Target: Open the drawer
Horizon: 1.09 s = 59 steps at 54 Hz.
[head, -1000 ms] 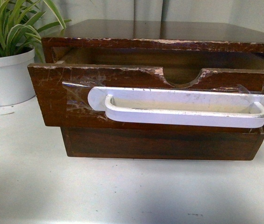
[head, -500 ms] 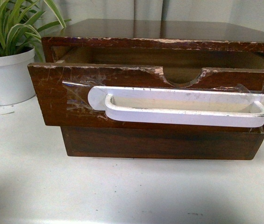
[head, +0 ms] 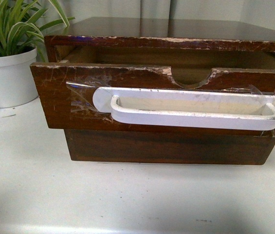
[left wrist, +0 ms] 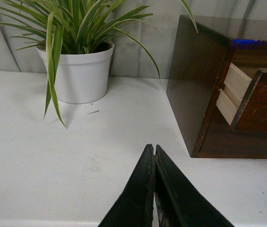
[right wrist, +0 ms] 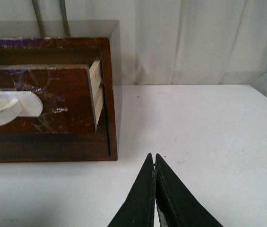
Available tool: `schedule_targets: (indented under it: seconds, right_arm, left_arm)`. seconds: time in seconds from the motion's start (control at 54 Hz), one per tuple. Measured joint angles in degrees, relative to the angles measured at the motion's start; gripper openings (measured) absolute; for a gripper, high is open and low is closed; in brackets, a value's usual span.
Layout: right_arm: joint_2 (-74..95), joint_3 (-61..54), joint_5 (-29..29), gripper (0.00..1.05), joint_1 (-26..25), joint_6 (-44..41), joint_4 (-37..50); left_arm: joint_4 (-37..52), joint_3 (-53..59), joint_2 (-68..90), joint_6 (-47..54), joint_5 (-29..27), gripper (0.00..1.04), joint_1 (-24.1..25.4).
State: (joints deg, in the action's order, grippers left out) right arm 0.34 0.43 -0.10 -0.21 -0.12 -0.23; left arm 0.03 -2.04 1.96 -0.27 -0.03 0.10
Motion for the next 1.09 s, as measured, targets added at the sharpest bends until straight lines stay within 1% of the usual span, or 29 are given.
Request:
schedule_targets:
  seconds: [0.093, 0.463, 0.5, 0.519, 0.556, 0.574, 0.667, 0.722, 0.759, 0.833, 0.907, 0.963, 0.981, 1.019, 1.074, 1.093]
  right_arm:
    - [0.0, 0.0, 0.0, 0.01, 0.0, 0.0, 0.0]
    - [-0.1, 0.0, 0.0, 0.01, 0.0, 0.0, 0.0]
    - [-0.1, 0.0, 0.0, 0.02, 0.0, -0.1, 0.0]
    - [-0.1, 0.0, 0.0, 0.03, 0.0, 0.0, 0.0]
    - [-0.1, 0.0, 0.0, 0.1, 0.0, 0.0, 0.0]
    - [-0.1, 0.0, 0.0, 0.16, 0.0, 0.0, 0.0]
    - [-0.1, 0.0, 0.0, 0.32, 0.0, 0.0, 0.0]
    - [-0.1, 0.0, 0.0, 0.4, 0.0, 0.0, 0.0]
    - [-0.1, 0.0, 0.0, 0.46, 0.0, 0.0, 0.0]
    - [-0.1, 0.0, 0.0, 0.56, 0.0, 0.0, 0.0]
    - [-0.1, 0.0, 0.0, 0.69, 0.0, 0.0, 0.0]
    - [-0.1, 0.0, 0.0, 0.78, 0.0, 0.0, 0.0]
    - [-0.1, 0.0, 0.0, 0.79, 0.0, 0.0, 0.0]
    - [-0.1, 0.0, 0.0, 0.87, 0.0, 0.0, 0.0]
    - [-0.1, 0.0, 0.0, 0.95, 0.0, 0.0, 0.0]
    - [-0.1, 0.0, 0.0, 0.98, 0.0, 0.0, 0.0]
  left_arm:
    - [0.0, 1.5, -1.5, 0.0, 0.0, 0.04, 0.0]
    - [-0.1, 1.5, -1.7, 0.0, 0.0, 0.04, 0.0]
    - [-0.1, 1.5, -1.7, 0.0, 0.1, 0.06, 0.0]
    - [-0.1, 1.5, -1.7, 0.0, 0.0, 0.09, 0.0]
    - [-0.1, 1.5, -1.7, 0.0, 0.0, 0.16, 0.0]
    - [-0.1, 1.5, -1.7, 0.0, 0.0, 0.22, 0.0]
    - [-0.1, 1.5, -1.7, 0.0, 0.1, 0.38, 0.0]
    - [-0.1, 1.5, -1.7, 0.0, 0.0, 0.45, 0.0]
    - [-0.1, 1.5, -1.7, 0.0, 0.0, 0.52, 0.0]
    - [-0.1, 1.5, -1.7, 0.0, 0.1, 0.63, 0.0]
    - [-0.1, 1.5, -1.7, 0.0, 0.1, 0.75, 0.0]
    - [-0.1, 1.5, -1.7, 0.0, 0.0, 0.83, 0.0]
    - [-0.1, 1.5, -1.7, 0.0, 0.0, 0.86, 0.0]
    - [-0.1, 1.5, -1.7, 0.0, 0.0, 0.93, 0.0]
    - [-0.1, 1.5, -1.7, 0.0, 0.0, 1.0, 0.0]
    - [-0.1, 1.5, -1.7, 0.0, 0.0, 1.0, 0.0]
